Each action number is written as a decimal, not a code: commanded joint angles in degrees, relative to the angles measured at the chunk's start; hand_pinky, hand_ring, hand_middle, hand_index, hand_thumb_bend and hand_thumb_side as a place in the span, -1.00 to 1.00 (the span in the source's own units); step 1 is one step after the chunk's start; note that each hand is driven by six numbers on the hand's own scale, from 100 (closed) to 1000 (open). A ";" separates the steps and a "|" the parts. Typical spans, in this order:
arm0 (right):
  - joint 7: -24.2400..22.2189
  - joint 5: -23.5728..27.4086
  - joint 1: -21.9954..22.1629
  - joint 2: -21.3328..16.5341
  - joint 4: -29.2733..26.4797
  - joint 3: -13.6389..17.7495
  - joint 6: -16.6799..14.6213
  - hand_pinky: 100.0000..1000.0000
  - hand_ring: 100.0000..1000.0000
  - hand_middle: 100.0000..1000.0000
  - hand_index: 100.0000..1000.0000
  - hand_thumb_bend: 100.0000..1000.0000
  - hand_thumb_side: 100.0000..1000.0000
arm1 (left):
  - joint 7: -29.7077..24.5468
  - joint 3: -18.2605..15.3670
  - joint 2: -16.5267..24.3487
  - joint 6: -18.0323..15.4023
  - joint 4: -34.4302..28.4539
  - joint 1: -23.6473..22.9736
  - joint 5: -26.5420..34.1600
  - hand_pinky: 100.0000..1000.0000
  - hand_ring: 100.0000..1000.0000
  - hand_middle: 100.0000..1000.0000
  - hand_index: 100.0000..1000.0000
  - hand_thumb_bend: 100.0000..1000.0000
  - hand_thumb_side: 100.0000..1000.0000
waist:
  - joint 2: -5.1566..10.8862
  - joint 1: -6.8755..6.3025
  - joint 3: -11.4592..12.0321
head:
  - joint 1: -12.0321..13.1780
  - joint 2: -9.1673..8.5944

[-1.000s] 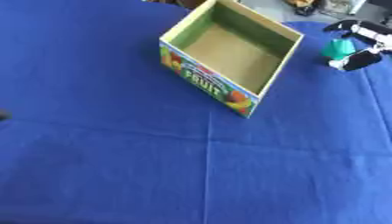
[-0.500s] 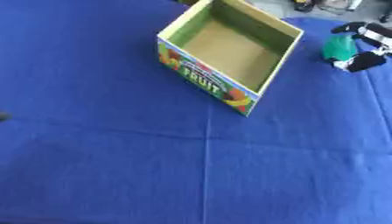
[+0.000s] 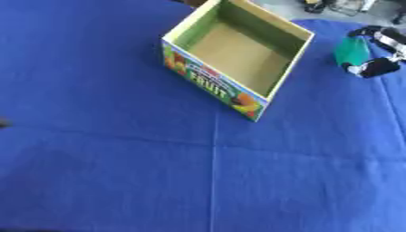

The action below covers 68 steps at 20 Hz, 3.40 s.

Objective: Pick up objects on the table and place them in the box.

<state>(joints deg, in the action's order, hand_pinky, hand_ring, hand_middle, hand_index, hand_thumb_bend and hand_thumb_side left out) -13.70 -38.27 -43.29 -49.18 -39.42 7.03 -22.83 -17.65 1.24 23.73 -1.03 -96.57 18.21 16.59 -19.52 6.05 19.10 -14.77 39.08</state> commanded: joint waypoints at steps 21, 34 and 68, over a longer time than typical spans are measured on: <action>-2.77 -0.77 -0.22 -1.86 2.35 -0.16 1.69 0.20 0.33 0.11 0.76 -1.00 -1.00 | -1.46 0.09 1.42 -0.30 -1.30 0.50 0.46 0.71 0.30 0.06 0.29 -0.30 1.00 | 0.81 -0.53 -0.60 | -0.10 -0.83; 1.72 2.79 -0.03 -1.10 2.31 -0.21 1.90 -0.13 -0.07 -0.70 0.30 -1.00 -1.00 | -1.54 0.08 0.69 -0.07 -1.15 0.27 0.52 0.70 0.34 0.06 0.30 -0.30 1.00 | 2.20 -0.88 -3.17 | -0.04 -0.62; -7.83 8.59 -11.04 10.66 -17.18 -8.34 -3.48 -0.12 -0.07 -0.72 -0.04 -1.00 -1.00 | -2.38 0.54 -1.78 1.00 -0.63 -1.52 1.48 0.70 0.35 0.06 0.30 -0.25 1.00 | 10.54 0.12 -3.00 | -1.69 0.94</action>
<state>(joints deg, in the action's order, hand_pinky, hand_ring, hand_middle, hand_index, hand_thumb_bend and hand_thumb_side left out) -20.63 -29.21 -52.86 -38.04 -55.51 -1.12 -26.13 -19.75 1.61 21.57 0.03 -96.51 16.12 17.91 -9.99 6.71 16.29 -16.14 39.74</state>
